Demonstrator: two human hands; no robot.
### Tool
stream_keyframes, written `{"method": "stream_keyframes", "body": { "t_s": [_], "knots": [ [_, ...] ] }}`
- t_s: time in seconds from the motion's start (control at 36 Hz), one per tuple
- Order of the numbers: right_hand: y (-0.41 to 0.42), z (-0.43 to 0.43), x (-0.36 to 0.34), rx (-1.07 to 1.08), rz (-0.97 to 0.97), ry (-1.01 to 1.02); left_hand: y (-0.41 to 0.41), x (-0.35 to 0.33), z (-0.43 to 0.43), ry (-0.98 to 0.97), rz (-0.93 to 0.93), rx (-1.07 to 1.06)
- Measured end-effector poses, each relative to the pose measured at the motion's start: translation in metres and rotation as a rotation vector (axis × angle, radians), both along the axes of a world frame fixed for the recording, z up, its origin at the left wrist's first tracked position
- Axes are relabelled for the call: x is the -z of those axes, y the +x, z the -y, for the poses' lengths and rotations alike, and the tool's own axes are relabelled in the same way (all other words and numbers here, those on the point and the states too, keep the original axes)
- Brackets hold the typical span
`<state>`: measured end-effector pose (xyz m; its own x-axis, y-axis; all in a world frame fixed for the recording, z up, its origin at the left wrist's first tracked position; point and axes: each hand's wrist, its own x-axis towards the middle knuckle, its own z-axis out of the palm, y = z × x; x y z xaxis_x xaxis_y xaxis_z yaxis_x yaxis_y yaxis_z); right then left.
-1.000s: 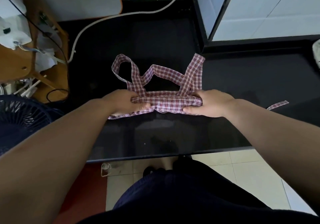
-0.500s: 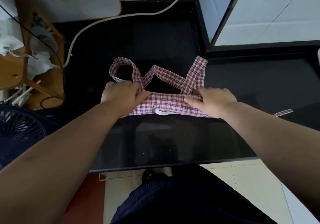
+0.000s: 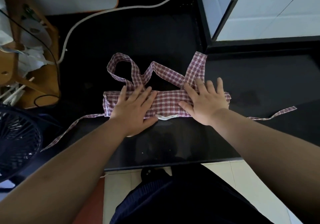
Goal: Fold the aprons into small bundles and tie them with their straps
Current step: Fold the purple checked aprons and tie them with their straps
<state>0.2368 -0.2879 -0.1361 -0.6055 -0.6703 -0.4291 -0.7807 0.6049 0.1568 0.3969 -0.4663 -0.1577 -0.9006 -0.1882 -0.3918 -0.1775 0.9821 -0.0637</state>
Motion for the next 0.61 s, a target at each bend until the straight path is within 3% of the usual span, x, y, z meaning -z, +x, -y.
{"method": "stream_keyframes", "body": {
  "t_s": [0.14,0.28,0.36,0.44,0.61],
  "knots": [
    [0.005,-0.007,0.012,0.094,0.17,0.082,0.006,0.005,-0.006,0.12,0.072,-0.04],
    [0.014,0.007,0.005,-0.005,0.023,-0.066,-0.007,-0.004,-0.015,0.125,0.038,-0.014],
    [0.03,0.011,0.01,-0.045,0.246,-0.134,-0.008,0.0,-0.034,0.201,0.002,0.005],
    [0.031,0.002,0.019,0.029,0.387,-0.132,-0.004,0.007,-0.036,0.25,-0.024,-0.05],
    [0.031,-0.001,0.025,0.053,0.385,-0.117,0.04,0.015,0.0,0.136,-0.038,-0.284]
  ]
}}
